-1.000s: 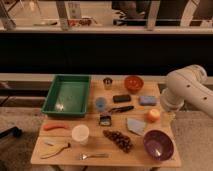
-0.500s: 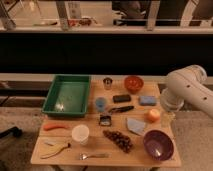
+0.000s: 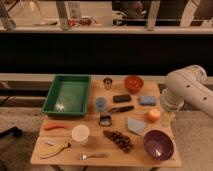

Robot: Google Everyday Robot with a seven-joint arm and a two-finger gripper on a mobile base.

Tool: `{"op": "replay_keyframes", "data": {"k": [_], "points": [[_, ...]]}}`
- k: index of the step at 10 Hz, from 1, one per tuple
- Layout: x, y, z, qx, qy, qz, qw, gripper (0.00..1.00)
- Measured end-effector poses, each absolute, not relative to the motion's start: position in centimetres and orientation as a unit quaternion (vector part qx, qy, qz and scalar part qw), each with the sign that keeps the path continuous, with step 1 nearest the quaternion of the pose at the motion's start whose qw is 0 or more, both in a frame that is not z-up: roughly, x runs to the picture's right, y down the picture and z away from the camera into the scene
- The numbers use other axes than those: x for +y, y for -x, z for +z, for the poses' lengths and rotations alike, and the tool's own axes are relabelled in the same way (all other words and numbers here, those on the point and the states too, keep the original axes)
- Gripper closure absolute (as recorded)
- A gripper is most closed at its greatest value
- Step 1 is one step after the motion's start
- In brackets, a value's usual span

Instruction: Place apple in red bowl

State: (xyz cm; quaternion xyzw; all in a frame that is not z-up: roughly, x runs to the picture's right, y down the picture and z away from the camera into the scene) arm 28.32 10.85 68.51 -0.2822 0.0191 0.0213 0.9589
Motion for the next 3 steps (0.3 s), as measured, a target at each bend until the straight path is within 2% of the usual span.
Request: {"op": "replay_keyframes", "data": {"k": [3], "points": [[10.79, -28.33, 68.46, 0.019, 0.282, 0.021, 0.959, 0.20]]}}
